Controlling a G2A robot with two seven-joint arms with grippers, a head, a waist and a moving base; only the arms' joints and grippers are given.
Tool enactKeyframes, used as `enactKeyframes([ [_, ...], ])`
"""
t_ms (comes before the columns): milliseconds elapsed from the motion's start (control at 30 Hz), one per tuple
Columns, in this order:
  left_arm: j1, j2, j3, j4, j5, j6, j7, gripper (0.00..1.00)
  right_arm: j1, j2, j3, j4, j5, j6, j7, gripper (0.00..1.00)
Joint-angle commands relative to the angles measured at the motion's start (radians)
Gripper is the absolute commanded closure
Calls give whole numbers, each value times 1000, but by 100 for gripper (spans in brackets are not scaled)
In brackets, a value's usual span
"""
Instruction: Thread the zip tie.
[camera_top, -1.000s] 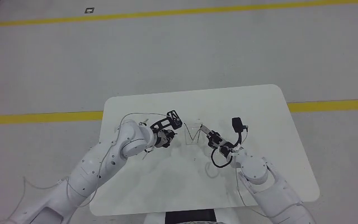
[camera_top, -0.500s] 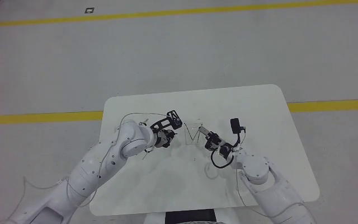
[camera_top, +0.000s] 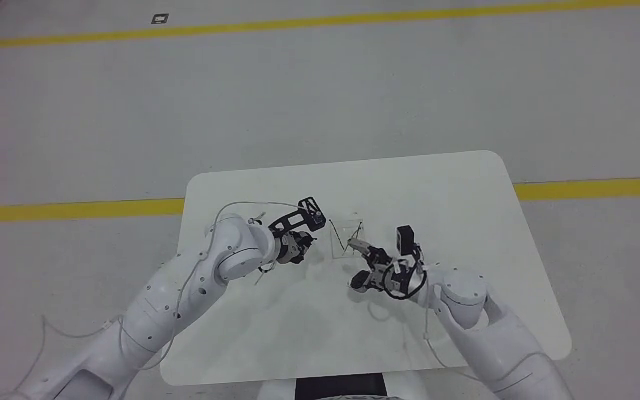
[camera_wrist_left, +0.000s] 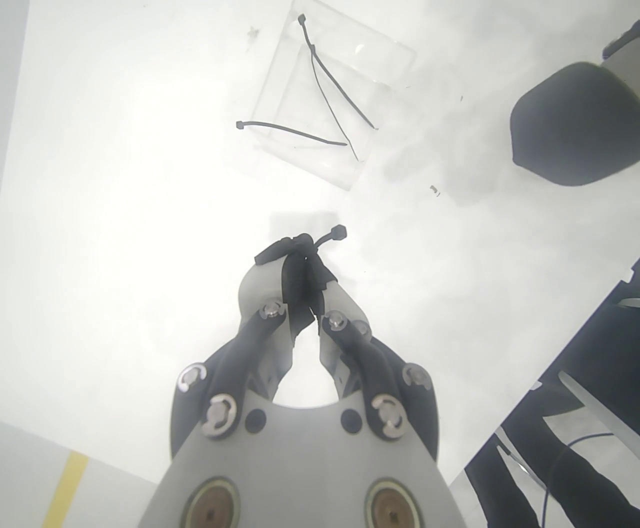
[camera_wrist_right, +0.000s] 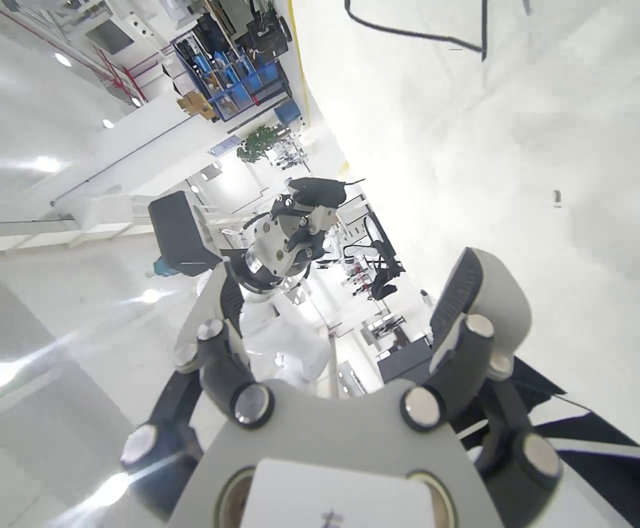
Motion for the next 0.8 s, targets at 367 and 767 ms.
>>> enactKeyframes([
  [367, 6, 0, 11, 3, 38, 1, 13, 100, 8, -6, -18, 25, 57, 0, -20, 0],
  [767, -11, 12, 111, -49, 146, 0, 14, 100, 92, 9, -126, 123, 219, 0, -62, 0],
])
